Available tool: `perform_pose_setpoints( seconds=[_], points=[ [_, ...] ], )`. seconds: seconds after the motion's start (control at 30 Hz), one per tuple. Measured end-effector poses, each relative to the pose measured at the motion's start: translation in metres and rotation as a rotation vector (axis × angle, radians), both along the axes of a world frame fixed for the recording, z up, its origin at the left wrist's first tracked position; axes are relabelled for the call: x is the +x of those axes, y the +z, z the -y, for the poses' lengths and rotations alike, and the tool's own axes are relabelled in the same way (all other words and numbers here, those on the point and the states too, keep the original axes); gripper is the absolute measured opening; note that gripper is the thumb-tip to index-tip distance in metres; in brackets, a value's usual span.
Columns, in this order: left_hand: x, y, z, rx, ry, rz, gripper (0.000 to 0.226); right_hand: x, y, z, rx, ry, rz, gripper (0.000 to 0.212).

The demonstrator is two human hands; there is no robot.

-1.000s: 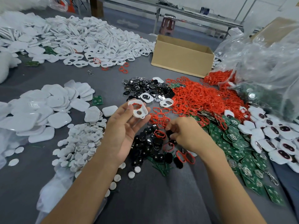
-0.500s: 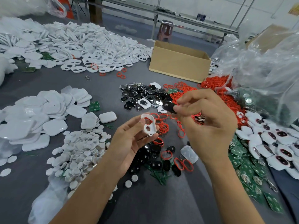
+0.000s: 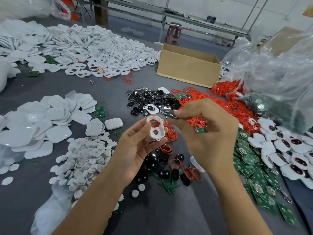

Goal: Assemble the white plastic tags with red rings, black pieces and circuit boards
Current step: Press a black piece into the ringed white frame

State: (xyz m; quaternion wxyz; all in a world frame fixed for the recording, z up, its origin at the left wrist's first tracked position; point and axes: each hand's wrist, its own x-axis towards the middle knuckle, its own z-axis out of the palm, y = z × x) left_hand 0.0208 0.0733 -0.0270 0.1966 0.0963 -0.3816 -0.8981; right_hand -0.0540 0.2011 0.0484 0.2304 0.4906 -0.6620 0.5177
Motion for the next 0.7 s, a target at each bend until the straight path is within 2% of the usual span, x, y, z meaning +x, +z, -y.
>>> perform_pose_setpoints(
  seconds=[0.1, 0.23, 0.37, 0.57, 0.7],
  points=[
    [0.0, 0.0, -0.001, -0.008, 0.003, -0.018, 0.023, -0.005, -0.01, 0.008, 0.061, 0.057, 0.537, 0.024],
    [0.0, 0.001, -0.002, -0.064, -0.013, -0.044, 0.022, -0.01, -0.023, 0.012, 0.136, 0.116, 0.814, 0.014],
    [-0.001, -0.004, -0.004, -0.135, 0.038, -0.023, 0.021, -0.007, -0.028, 0.013, 0.166, 0.034, 0.781, 0.006],
    [0.0, -0.007, -0.007, -0.309, 0.1, 0.038, 0.026, -0.008, -0.031, 0.015, 0.156, -0.029, 0.805, 0.009],
    [0.0, -0.007, -0.011, -0.367, 0.123, 0.052, 0.028, -0.008, -0.037, 0.017, 0.158, -0.111, 0.728, 0.014]
  ],
)
